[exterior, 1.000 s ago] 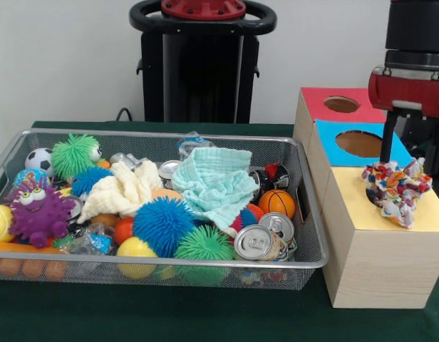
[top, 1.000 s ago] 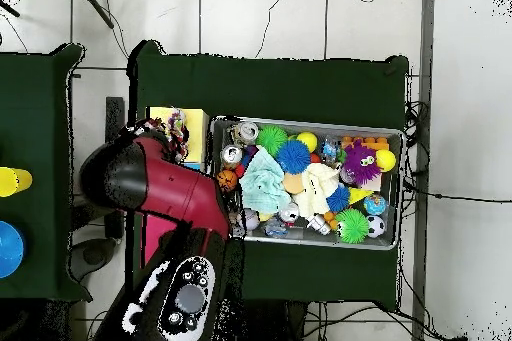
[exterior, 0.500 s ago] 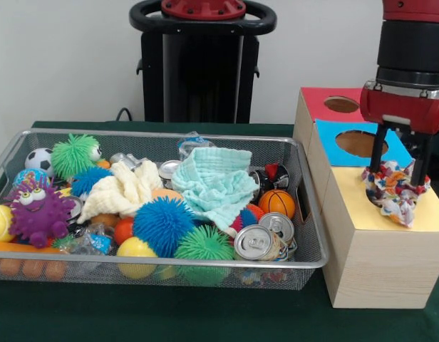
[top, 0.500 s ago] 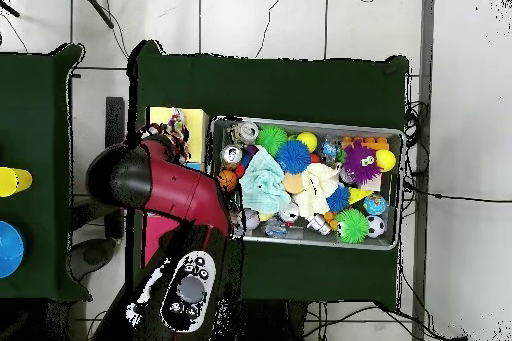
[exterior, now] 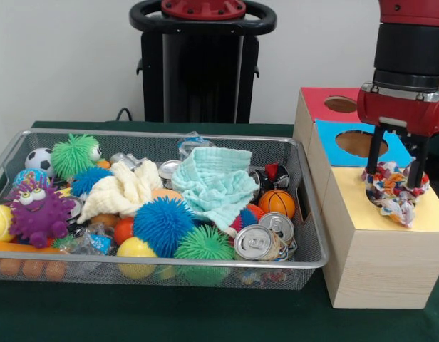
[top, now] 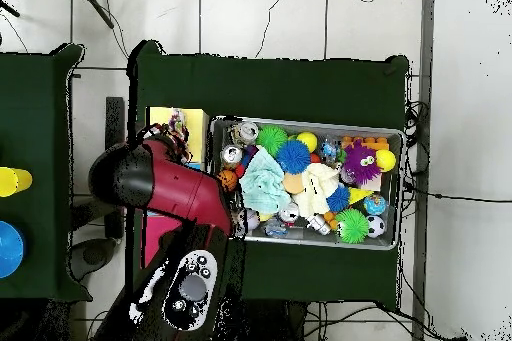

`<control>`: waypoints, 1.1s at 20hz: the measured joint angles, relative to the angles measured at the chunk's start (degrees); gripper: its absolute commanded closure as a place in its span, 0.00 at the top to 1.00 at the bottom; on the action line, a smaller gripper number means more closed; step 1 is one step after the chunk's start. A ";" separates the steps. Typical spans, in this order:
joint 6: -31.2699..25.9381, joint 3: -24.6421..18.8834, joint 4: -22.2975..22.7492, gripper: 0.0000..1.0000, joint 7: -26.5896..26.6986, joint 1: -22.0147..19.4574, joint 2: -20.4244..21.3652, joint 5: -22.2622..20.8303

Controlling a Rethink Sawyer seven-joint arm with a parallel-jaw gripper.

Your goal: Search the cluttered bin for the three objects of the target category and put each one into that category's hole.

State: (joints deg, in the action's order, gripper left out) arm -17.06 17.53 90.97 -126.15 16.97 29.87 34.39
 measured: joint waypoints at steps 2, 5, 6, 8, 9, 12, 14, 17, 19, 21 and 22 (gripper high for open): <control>0.03 0.01 0.00 1.00 0.00 -0.04 -0.01 -0.01; 0.10 0.00 0.00 0.00 0.00 -0.14 0.00 0.00; 0.11 0.01 0.00 0.00 0.00 -0.15 0.00 0.00; 0.11 0.01 0.00 0.00 0.00 -0.19 -0.01 0.00; 0.11 0.01 0.00 0.00 0.00 -0.19 0.00 0.00; 0.11 0.01 0.01 0.00 0.00 -0.19 0.00 0.00; 0.11 0.01 0.01 0.00 0.00 -0.19 -0.01 0.00; 0.11 0.01 0.01 0.00 0.00 -0.20 0.00 0.00; 0.11 0.01 0.01 0.00 0.00 -0.20 -0.01 0.00; 0.15 0.01 0.01 0.00 0.00 -0.20 -0.01 0.00; 0.26 0.00 0.01 0.00 0.00 -0.21 -0.01 -0.01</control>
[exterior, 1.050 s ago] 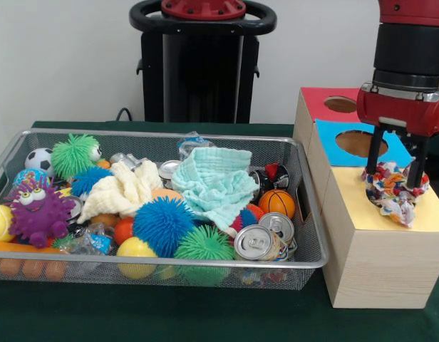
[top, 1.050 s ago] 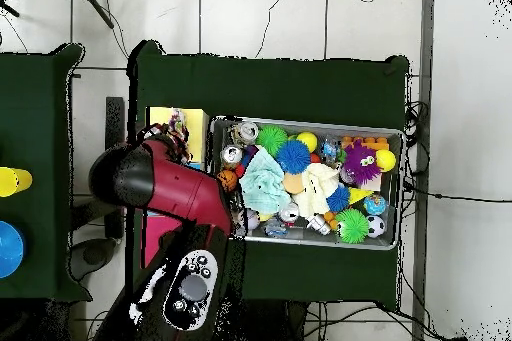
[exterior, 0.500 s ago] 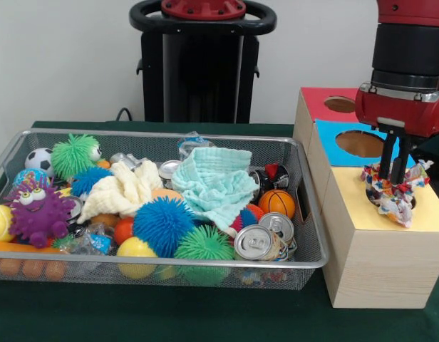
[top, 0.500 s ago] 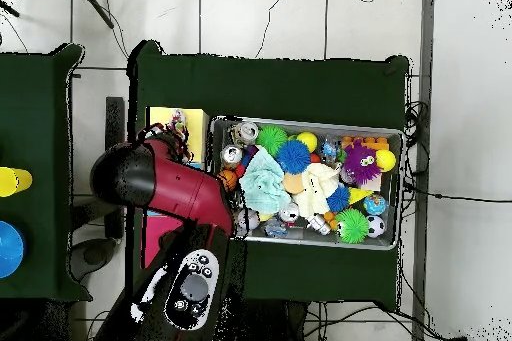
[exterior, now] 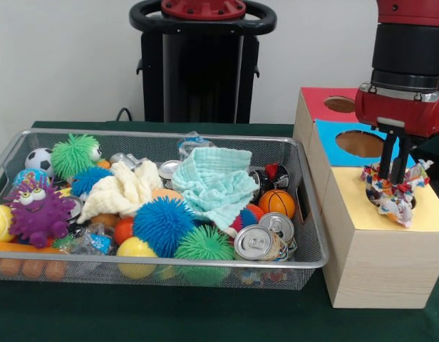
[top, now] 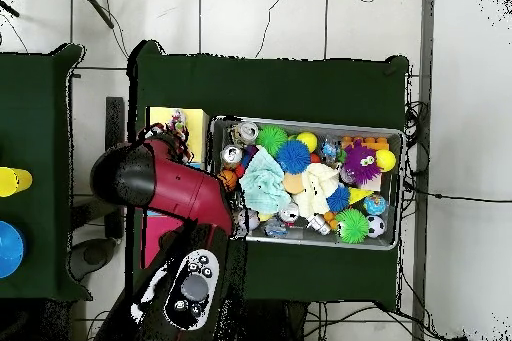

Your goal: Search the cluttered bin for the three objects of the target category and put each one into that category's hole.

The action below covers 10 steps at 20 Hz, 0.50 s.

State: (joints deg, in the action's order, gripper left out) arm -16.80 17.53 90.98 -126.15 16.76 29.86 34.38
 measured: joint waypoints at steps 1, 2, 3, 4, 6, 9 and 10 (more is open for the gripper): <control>0.22 -0.02 0.00 0.00 0.00 -0.04 0.00 0.00; 0.57 -0.08 0.00 0.00 0.00 -0.12 -0.01 0.00; 0.85 -0.14 0.01 0.00 0.00 -0.20 -0.03 0.00; 1.40 -0.27 0.06 0.00 0.00 -0.38 -0.05 0.00; 3.81 -0.82 0.19 0.00 0.00 -1.15 -0.23 -0.46; 7.62 -1.83 0.36 0.00 0.00 -2.49 -0.85 -1.80; 8.40 -2.07 0.41 0.00 0.00 -2.77 -1.00 -2.04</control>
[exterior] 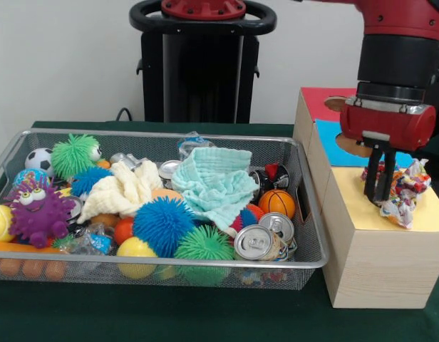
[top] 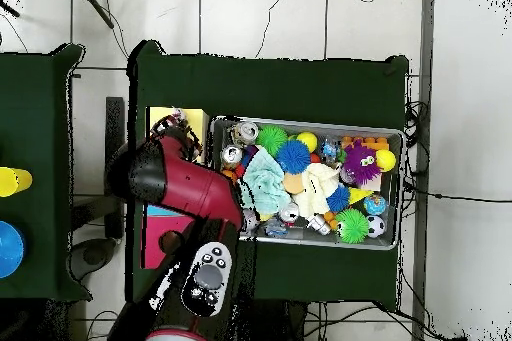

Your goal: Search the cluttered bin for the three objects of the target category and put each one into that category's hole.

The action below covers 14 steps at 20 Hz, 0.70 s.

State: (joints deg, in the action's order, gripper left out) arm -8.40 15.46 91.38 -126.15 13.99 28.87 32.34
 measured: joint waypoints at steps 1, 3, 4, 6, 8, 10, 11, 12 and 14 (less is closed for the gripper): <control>1.15 -0.39 0.06 0.00 0.00 -0.47 -0.25 -0.48; 2.86 -0.77 0.12 0.00 0.00 -1.07 -0.71 -1.24; 3.87 -0.87 0.17 0.00 0.00 -1.38 -1.10 -1.78; 5.43 -0.88 0.24 0.00 0.00 -1.74 -1.71 -2.64; 6.68 -0.92 0.29 0.00 0.00 -1.85 -1.77 -3.55; 7.19 -1.03 0.37 0.00 0.00 -1.87 -1.74 -4.18; 7.33 -1.05 0.40 0.00 0.00 -1.89 -1.74 -4.36; 7.39 -1.06 0.42 0.00 0.00 -1.89 -1.73 -4.43; 7.46 -1.07 0.50 0.00 0.00 -1.89 -1.67 -4.51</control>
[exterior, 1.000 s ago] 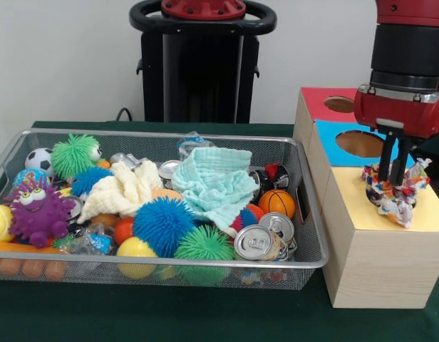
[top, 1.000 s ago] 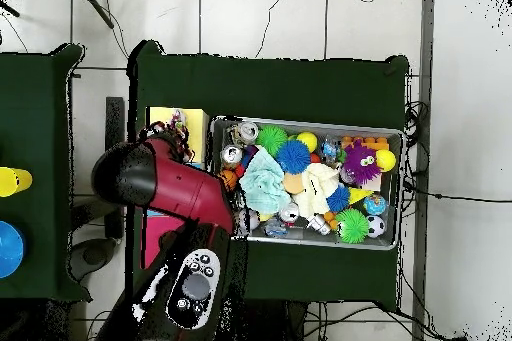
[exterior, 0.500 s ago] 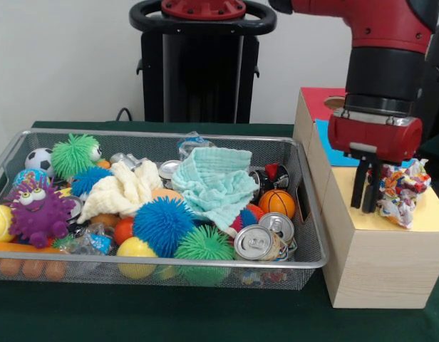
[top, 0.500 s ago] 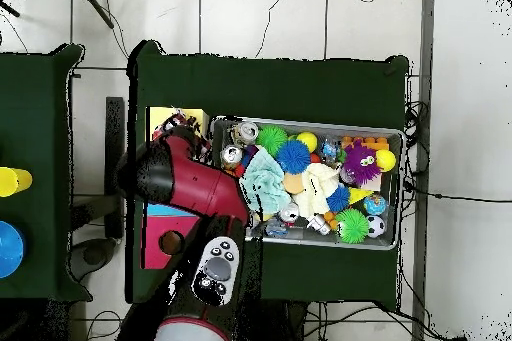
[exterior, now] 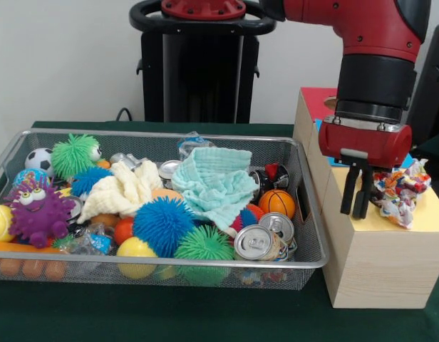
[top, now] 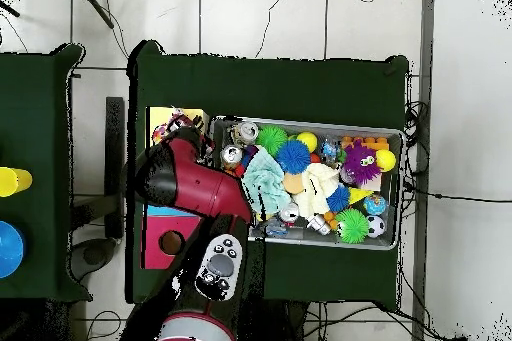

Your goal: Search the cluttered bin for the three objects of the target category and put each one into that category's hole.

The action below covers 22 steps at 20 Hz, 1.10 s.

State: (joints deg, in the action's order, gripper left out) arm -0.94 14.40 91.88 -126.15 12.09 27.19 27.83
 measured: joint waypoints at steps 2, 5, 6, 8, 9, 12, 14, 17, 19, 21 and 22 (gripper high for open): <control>0.00 0.00 0.03 0.00 0.00 0.01 0.03 0.01; -0.02 0.11 0.22 1.00 0.00 0.23 0.08 0.00; -0.02 0.17 0.22 1.00 0.00 0.28 0.06 0.00; -0.06 0.52 0.21 1.00 0.00 0.66 0.00 0.00; -0.35 0.98 0.21 1.00 0.00 1.14 -0.03 0.00; -1.64 1.96 0.21 1.00 0.00 2.14 -0.06 -0.01; -3.00 2.70 0.20 1.00 0.00 2.81 -0.06 -0.01; -6.10 4.18 0.19 1.00 0.00 3.97 -0.06 -0.05; -7.49 4.86 0.18 1.00 0.00 4.40 0.01 -0.30; -9.05 5.48 0.17 1.00 0.00 4.74 0.17 -0.70; -9.66 5.77 0.17 1.00 0.00 4.85 0.26 -0.89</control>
State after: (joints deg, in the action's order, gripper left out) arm -10.60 20.16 92.06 -126.15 16.94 27.45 26.94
